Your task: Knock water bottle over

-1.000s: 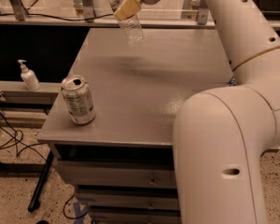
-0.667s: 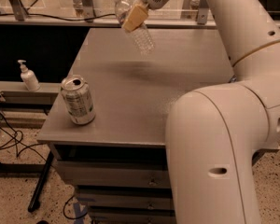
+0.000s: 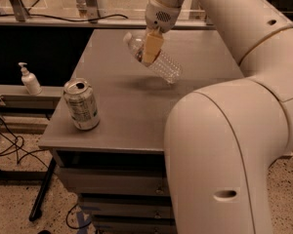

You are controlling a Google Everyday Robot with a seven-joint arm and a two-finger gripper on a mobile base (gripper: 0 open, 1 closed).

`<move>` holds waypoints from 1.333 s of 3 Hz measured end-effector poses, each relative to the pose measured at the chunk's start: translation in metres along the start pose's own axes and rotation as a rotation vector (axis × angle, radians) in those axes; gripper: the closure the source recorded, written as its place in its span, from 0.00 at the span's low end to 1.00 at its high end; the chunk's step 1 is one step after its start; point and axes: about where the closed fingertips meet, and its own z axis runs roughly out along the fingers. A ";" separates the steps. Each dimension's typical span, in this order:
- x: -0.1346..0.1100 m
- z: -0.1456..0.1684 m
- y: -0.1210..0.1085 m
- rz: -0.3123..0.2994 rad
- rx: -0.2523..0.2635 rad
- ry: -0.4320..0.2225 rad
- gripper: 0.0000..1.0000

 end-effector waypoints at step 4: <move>0.021 0.040 0.051 -0.168 -0.166 0.147 0.12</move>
Offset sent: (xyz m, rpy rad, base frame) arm -0.1035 -0.0422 -0.0409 -0.2867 0.3239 0.2453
